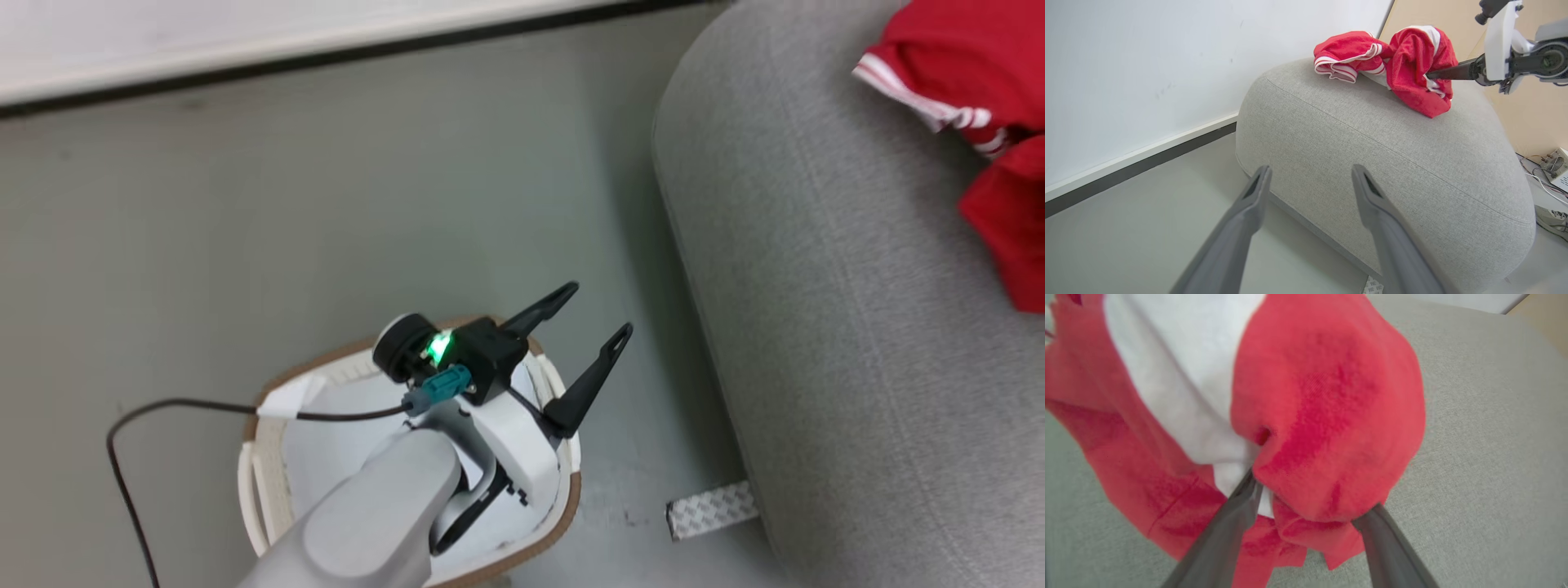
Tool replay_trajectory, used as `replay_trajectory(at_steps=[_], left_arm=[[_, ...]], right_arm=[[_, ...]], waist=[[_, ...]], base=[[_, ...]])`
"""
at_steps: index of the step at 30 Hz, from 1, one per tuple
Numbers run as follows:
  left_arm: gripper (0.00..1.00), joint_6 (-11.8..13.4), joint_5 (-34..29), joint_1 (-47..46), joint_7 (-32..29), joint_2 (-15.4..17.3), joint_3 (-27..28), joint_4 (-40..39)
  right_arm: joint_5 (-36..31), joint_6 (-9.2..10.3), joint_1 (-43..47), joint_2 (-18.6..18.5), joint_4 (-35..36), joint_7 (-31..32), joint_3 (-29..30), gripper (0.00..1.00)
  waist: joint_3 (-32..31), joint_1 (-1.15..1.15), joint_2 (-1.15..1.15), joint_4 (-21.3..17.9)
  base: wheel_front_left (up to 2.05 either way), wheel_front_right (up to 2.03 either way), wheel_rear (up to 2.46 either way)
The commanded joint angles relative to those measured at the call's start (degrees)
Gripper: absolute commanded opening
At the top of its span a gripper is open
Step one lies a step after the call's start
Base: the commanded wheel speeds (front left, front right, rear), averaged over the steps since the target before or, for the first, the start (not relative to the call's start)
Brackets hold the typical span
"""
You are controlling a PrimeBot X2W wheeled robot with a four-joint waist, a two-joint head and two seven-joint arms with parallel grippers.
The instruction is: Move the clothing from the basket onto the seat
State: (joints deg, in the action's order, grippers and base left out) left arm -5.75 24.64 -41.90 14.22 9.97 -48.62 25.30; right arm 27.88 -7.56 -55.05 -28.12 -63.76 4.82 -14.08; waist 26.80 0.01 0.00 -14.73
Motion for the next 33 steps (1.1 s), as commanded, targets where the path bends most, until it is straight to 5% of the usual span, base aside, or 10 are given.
replay_trajectory(at_steps=[1,9,14,25,33], left_arm=[[1.00,-0.02,0.60,1.49,0.54,-0.31,0.07,0.85],[1.00,0.69,2.85,6.62,0.95,-1.75,2.32,2.68],[1.00,1.60,3.35,9.63,0.93,-1.21,5.16,1.46],[1.00,4.30,3.40,16.50,0.92,0.85,14.09,-2.70],[1.00,7.24,2.12,20.77,0.92,2.55,22.88,-6.18]], right_arm=[[1.14,0.15,0.73,-0.85,-0.08,1.64,-1.57,1.00],[5.26,0.15,2.91,-5.29,4.63,14.34,-10.44,1.00],[7.44,0.15,3.54,-8.11,11.62,17.17,-14.74,1.00],[8.38,0.15,7.89,-10.89,31.01,7.58,-16.30,1.00],[3.47,0.15,18.33,-4.53,37.09,-4.79,-5.99,1.00]], waist=[[-4.01,-0.01,0.00,-0.64],[-15.66,-0.01,0.00,0.03],[-19.93,-0.01,0.00,0.84],[-25.63,-0.01,0.00,6.06],[-27.66,-0.01,0.00,11.16]], base=[[0.00,0.00,0.00],[0.00,0.00,0.00],[0.00,0.00,0.00],[0.00,0.00,0.00],[0.00,0.00,0.00]])
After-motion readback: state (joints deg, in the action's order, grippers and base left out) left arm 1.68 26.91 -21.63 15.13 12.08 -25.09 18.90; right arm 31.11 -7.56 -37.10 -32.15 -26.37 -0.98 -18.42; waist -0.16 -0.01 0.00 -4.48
